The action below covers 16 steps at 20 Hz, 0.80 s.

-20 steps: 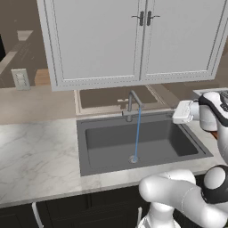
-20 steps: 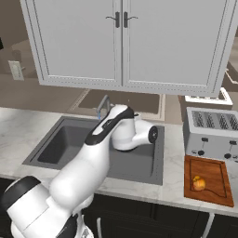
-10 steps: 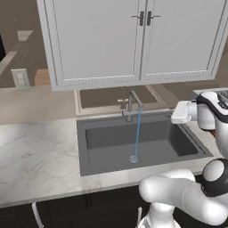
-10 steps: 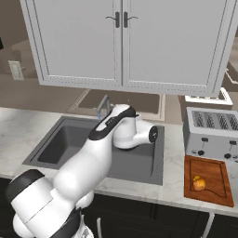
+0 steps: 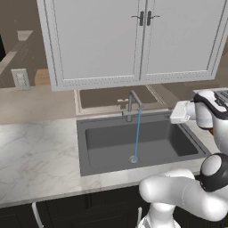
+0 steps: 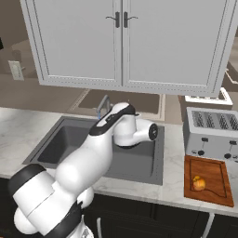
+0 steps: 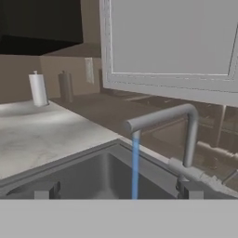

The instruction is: Pick the peach from the sink and place it on the cutting board to airdry. Then turn off the sink faucet.

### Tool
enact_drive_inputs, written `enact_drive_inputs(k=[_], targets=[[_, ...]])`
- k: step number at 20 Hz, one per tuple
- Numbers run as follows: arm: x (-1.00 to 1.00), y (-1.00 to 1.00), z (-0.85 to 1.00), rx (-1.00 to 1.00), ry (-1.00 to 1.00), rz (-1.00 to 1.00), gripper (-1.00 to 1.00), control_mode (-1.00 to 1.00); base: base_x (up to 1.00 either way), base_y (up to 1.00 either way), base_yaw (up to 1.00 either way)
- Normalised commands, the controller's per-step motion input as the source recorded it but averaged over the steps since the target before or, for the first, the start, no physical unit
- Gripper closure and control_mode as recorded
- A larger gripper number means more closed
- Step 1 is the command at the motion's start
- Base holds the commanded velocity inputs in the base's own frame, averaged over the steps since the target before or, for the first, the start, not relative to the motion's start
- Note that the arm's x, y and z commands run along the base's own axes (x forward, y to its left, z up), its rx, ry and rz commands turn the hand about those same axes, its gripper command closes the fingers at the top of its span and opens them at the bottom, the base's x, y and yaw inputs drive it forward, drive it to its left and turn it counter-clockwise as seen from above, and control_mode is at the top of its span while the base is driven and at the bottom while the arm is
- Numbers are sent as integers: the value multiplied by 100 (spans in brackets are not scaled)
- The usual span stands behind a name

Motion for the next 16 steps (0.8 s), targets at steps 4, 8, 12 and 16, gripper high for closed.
enact_drive_inputs(k=[4, 8, 12, 16], targets=[[8, 0, 0, -4, 0, 0, -100, -100, 0, 0, 0], [10, 0, 0, -1, 0, 0, -100, -100, 0, 0, 0], [11, 0, -3, 0, 0, 0, -100, -100, 0, 0, 0], [7, 0, -8, 0, 0, 1, -100, -100, 0, 0, 0]])
